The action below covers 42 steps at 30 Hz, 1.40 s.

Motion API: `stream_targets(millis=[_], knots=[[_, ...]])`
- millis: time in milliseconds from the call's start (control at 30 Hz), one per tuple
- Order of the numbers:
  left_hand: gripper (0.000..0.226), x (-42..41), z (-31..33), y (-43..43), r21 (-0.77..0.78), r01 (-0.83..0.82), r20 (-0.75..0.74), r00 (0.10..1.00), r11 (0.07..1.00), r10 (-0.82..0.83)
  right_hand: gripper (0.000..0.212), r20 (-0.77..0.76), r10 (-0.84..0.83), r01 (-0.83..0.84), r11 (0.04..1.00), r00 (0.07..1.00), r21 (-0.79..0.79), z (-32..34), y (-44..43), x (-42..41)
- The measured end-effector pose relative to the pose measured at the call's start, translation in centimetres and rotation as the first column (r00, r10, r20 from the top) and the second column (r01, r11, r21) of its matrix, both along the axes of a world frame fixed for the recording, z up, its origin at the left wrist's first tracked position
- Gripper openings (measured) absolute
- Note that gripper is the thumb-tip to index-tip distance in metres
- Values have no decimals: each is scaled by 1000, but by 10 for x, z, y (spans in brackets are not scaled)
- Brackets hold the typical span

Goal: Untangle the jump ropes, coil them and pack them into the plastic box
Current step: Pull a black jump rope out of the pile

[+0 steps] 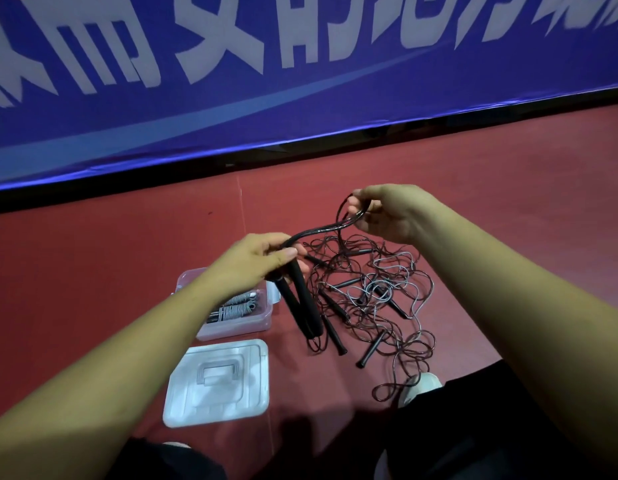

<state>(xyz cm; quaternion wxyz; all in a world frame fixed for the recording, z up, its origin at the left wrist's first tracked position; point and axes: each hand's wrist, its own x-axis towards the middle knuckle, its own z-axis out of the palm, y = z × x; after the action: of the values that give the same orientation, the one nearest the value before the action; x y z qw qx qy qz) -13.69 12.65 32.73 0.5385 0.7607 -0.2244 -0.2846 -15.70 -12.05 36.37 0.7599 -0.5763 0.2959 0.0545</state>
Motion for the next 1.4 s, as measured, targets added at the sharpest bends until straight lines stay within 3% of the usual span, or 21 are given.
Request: stream_targets(millis=[67,167,267,367,400,500,633,700,800,967,1033,1100,1133,1267,1400], knots=[[16,-1,6,0,-43,-64,21,998,997,65,15,33,-37,41,990,999,-137,-1,0,1],[16,0,12,-3,-162,-218,-29,976,963,216,45,3,33,-30,930,999,-367,-4,8,-5],[17,4,13,-4,-253,-382,-171,922,889,348,43,-6,365,-356,906,931,-230,-6,34,-19],[18,9,15,-2,-313,-483,-259,872,818,416,33,-35,679,-661,700,733,-271,-14,61,-31],[18,11,15,-1,-325,-515,-283,853,793,438,28,-21,700,-679,684,714,-268,-19,69,-34],[18,12,18,1,-366,-599,-388,794,712,468,16,43,650,-634,752,759,-179,-32,87,-39],[18,12,21,0,-415,-646,-495,751,641,437,29,51,660,-572,684,749,-452,-41,99,-38],[22,15,24,0,-457,-684,-563,718,569,410,38,83,633,-556,729,770,-400,-41,99,-36],[33,18,25,-2,-477,-725,-629,676,497,383,28,110,607,-560,778,787,-286,-44,100,-36],[51,26,18,-1,-391,-751,-669,629,532,396,9,159,581,-584,811,798,-28,-45,106,-37],[62,26,15,4,-313,-649,-594,703,694,390,9,208,488,-513,854,848,87,-42,107,-35],[46,16,14,4,-186,-496,-508,787,848,349,13,246,429,-474,865,869,167,-39,106,-32],[35,12,13,1,-152,-467,-484,803,871,346,15,251,432,-482,855,866,191,-39,106,-33],[28,11,15,-1,-216,-542,-516,770,812,376,14,200,526,-563,775,827,288,-42,108,-41],[18,3,22,-1,-275,-457,-516,813,846,272,14,206,519,-557,791,830,253,-40,106,-40]])
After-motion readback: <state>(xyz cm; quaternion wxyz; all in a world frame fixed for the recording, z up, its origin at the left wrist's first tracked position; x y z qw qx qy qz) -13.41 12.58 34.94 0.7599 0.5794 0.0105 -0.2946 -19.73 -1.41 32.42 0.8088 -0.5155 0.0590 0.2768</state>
